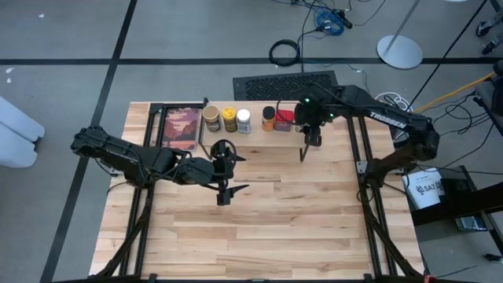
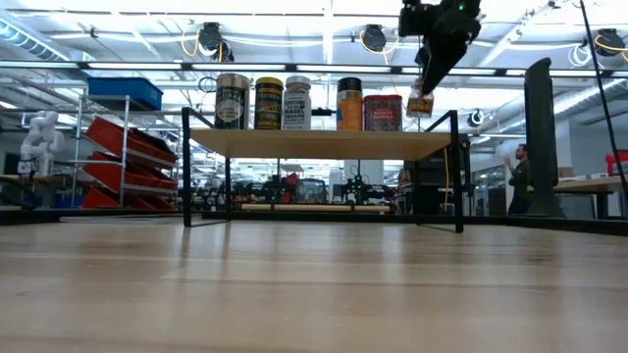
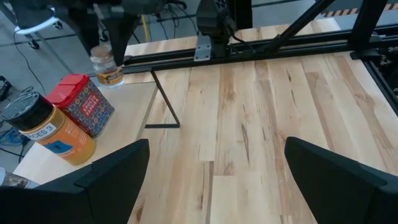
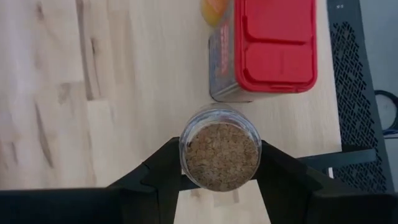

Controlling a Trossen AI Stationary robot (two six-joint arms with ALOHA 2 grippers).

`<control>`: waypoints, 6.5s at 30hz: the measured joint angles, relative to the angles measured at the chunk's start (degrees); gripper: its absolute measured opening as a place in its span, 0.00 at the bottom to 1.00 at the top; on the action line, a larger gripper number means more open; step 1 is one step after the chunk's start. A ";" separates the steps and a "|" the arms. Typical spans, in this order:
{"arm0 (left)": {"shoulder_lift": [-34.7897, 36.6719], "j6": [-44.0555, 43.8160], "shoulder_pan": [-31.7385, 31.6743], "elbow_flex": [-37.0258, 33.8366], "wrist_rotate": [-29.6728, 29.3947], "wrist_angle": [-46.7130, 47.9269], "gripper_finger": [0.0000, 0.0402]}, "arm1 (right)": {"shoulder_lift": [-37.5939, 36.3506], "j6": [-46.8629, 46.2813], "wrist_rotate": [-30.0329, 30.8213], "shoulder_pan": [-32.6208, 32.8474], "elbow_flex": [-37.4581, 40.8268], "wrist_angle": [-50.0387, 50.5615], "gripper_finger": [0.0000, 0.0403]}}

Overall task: Shelf spices
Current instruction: Put the brown seasoning bottle on the shelf, then return to Home Position

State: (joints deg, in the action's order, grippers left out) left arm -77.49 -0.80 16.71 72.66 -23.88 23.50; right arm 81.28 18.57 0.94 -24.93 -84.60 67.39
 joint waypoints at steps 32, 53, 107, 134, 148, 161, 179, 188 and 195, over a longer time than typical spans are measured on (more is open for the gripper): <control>0.00 -0.03 -0.02 0.02 0.00 0.03 0.96 | 6.59 9.79 0.79 -3.98 0.00 -1.84 0.55; 0.00 -0.44 -0.02 0.02 0.00 0.03 0.96 | -3.20 2.64 0.34 -0.24 0.00 -0.64 0.59; 8.38 1.17 2.01 -15.79 -2.64 -17.13 0.01 | -36.37 -40.23 27.86 61.75 37.56 -24.53 0.00; 19.52 -0.26 -1.86 -46.25 1.22 -47.20 0.02 | -57.75 -22.18 15.11 49.42 68.04 -59.96 0.00; 26.04 -3.38 -3.26 -55.86 2.73 -51.81 0.02 | -62.38 -24.40 4.48 38.56 77.41 -66.40 0.00; 33.16 -3.75 -3.26 -62.68 3.06 -54.65 0.02 | -63.20 -25.82 -1.65 33.35 82.98 -72.85 0.00; 37.28 -4.74 -5.17 -71.41 10.13 -65.41 0.02 | -63.18 -27.35 -7.29 28.68 83.84 -71.92 0.00; 41.77 -4.93 -7.47 -71.45 10.79 -56.90 0.02 | -63.18 -27.36 -7.29 28.68 83.82 -71.79 0.00; 47.40 -5.66 -7.73 -72.22 10.82 -50.98 0.02 | -63.18 -27.89 -8.82 28.66 83.82 -71.82 0.00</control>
State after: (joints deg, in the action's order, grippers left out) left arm -30.09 -6.45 8.98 0.45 -13.06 -27.48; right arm 18.11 -9.32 -7.88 3.73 -0.78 -4.44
